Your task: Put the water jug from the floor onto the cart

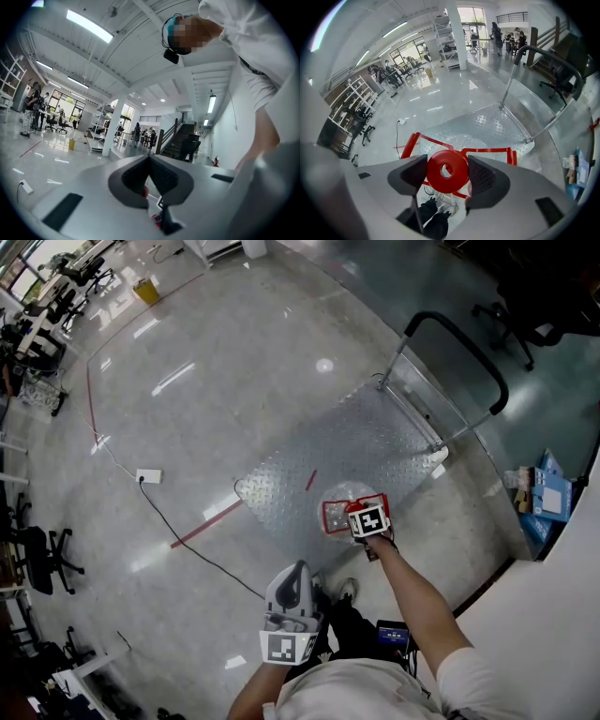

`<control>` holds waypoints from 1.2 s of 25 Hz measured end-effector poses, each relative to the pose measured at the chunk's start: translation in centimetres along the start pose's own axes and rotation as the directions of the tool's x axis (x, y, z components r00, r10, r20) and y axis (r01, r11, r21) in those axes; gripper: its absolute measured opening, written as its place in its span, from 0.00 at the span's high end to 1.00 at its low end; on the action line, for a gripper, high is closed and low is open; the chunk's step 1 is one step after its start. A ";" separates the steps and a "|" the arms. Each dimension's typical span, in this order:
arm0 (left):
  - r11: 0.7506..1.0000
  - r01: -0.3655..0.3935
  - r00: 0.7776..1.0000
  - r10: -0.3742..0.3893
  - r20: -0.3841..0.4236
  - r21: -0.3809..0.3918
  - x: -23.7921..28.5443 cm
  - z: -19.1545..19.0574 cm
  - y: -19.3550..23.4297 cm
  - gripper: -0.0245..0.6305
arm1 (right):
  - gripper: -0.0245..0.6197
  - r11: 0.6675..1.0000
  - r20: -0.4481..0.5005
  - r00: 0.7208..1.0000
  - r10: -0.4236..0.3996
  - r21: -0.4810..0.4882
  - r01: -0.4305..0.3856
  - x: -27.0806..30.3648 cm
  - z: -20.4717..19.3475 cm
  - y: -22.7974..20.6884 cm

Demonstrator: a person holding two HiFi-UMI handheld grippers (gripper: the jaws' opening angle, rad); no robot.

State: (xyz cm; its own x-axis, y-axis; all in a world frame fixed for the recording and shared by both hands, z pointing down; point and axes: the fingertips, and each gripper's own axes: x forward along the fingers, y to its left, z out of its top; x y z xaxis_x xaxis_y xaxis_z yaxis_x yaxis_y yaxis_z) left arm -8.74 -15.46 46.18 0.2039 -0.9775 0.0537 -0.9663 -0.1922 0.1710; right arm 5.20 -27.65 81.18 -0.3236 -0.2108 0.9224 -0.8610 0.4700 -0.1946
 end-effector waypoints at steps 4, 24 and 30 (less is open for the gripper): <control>1.000 -0.017 1.000 0.017 0.000 -0.009 -0.1 -0.1 0.2 0.96 | 0.53 1.000 -0.008 1.000 0.011 0.009 -0.010 0.0 0.0 -0.5; 1.000 0.000 1.000 0.001 0.031 -0.010 -0.2 1.0 0.1 0.96 | 0.53 0.998 0.069 0.997 -0.026 -0.054 0.030 -3.1 2.4 -0.6; 1.000 0.021 0.998 -0.020 0.057 -0.003 -0.5 2.1 -0.7 0.96 | 0.91 0.994 0.260 0.960 -0.106 -0.002 0.110 -8.6 4.8 -1.3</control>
State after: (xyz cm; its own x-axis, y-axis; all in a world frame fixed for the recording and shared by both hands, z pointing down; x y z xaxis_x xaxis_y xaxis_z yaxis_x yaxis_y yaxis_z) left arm -8.51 -15.07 43.93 0.2144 -0.9767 -0.0056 -0.9614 -0.2120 0.1754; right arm 7.28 -30.54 71.89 -0.3213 -0.4753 0.8190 -0.8907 0.4453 -0.0910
